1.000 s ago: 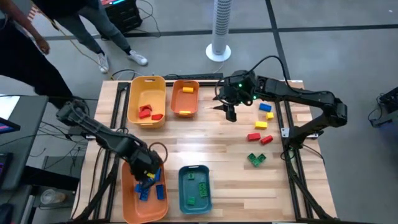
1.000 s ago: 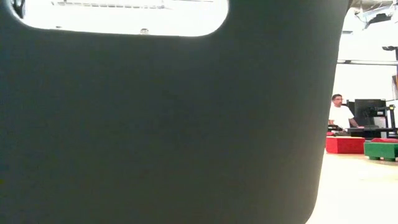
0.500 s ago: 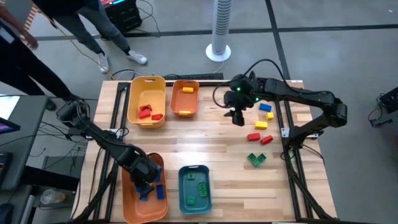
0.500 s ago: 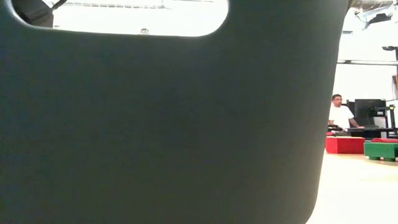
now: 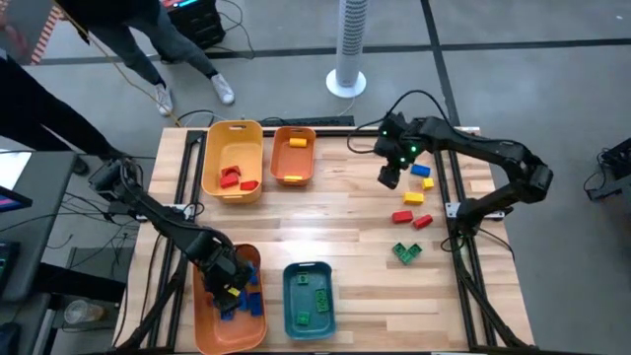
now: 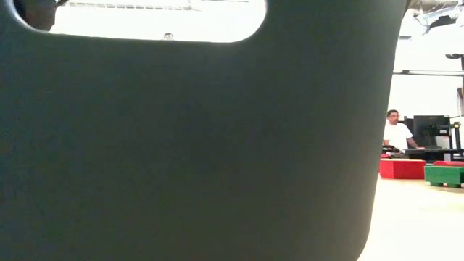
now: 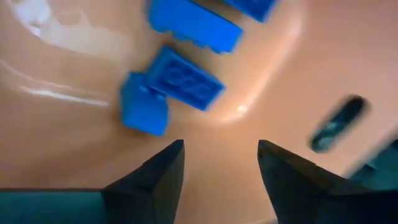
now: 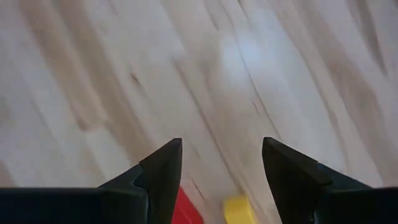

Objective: Sort blocks
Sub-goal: Put the yellow wooden block into the small orange bin

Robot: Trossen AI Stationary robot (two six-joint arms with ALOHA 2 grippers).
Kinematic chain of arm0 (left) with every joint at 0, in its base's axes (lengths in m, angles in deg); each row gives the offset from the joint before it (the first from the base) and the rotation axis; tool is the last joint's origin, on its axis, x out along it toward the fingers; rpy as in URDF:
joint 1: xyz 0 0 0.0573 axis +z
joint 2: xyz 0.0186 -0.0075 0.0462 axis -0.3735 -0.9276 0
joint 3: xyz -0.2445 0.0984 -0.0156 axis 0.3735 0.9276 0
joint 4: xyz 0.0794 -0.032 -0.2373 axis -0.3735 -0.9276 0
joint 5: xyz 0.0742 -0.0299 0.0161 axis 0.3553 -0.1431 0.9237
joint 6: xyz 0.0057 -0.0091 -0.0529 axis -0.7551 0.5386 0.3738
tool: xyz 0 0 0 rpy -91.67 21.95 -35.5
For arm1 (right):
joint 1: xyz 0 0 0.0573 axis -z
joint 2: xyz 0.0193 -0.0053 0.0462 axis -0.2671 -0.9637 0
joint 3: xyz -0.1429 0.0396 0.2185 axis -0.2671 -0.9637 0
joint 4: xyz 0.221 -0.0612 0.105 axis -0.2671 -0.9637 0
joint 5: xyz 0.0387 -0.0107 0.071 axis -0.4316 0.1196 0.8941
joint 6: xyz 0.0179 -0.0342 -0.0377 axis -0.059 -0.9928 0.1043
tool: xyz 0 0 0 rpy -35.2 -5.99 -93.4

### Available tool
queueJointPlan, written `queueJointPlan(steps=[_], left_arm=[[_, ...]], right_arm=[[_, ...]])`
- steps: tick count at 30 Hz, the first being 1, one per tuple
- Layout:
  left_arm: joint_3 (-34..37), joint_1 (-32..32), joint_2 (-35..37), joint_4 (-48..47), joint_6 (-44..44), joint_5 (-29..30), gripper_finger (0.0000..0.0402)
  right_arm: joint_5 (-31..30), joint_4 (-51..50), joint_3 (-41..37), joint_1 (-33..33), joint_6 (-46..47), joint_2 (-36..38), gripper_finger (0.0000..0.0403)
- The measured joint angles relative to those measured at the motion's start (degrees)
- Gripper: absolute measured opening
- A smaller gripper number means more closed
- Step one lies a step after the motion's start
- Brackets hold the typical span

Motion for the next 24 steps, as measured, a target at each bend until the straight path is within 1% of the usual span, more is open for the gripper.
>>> queueJointPlan(steps=[3, 7, 10, 15, 17, 19, 23, 24], left_arm=[[-2.8, 1.1, 1.9, 0.0, -1.4, -0.2, 0.0201], [-5.5, 5.2, 5.6, -0.4, -4.9, 0.7, 0.0192], [-6.3, 9.6, 8.3, -2.6, -7.6, 4.2, 0.0186], [-6.3, 17.7, 11.7, -9.1, -14.0, 8.3, 0.0183], [-6.3, 20.5, 12.9, -10.2, -15.9, 10.3, 0.0183], [-6.3, 22.9, 13.8, -10.3, -17.4, 11.5, 0.0182], [-6.3, 26.4, 14.9, -10.4, -20.2, 12.3, 0.0182], [-6.3, 26.9, 15.0, -10.4, -20.7, 12.6, 0.0182]], right_arm=[[-0.9, -1.0, -3.5, 1.9, -0.9, -0.3, 0.0235], [-1.9, -1.1, -9.1, 1.8, -3.6, -0.6, 0.0235], [-2.6, -1.7, -12.2, 1.5, -6.2, -0.7, 0.0235], [-3.3, -2.6, -16.0, 0.2, -11.4, -0.7, 0.0235], [-3.8, -2.7, -17.3, -0.6, -12.2, -0.7, 0.0235], [-5.3, -2.8, -18.6, -1.5, -12.3, -0.7, 0.0235], [-12.1, -2.2, -20.9, -3.2, -12.4, -0.7, 0.0235], [-12.8, -1.8, -21.5, -3.6, -12.4, -0.7, 0.0235]])
